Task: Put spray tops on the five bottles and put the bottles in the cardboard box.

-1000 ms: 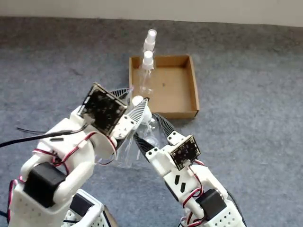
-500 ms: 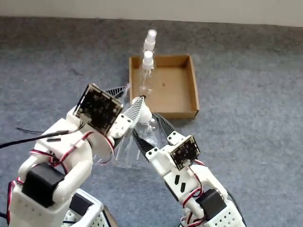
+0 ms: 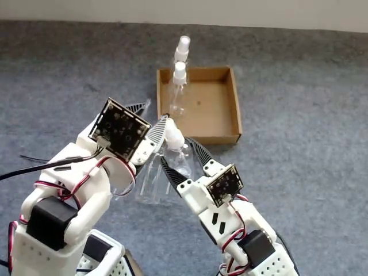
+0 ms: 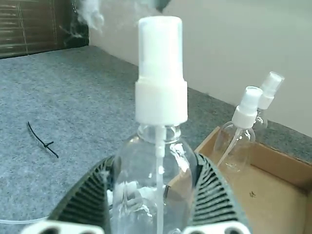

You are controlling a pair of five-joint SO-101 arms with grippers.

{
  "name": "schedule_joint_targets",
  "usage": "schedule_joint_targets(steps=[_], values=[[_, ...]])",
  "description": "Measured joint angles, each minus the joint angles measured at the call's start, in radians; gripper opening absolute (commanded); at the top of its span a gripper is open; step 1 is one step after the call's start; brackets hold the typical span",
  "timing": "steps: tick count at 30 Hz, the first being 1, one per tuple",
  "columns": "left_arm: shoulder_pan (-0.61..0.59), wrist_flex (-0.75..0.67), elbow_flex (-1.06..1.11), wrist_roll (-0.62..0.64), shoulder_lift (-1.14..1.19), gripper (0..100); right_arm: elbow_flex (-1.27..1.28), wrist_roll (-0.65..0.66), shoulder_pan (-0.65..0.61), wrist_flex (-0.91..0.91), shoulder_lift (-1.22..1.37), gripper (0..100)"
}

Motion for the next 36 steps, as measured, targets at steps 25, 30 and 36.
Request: schedule_joint_targets(steps=[25, 30, 36], values=[[0.147, -0.005, 0.012, 0.000, 0.100, 13, 0.002, -0.002, 0.002, 0.000, 0.002, 0.4], [0.149, -0.003, 0.012, 0.003, 0.101, 13, 0.002, -0.002, 0.002, 0.000, 0.002, 0.4], [0.143, 0.032, -0.046, 0.000, 0.114, 13, 0.002, -0.002, 0.002, 0.000, 0.002, 0.4]])
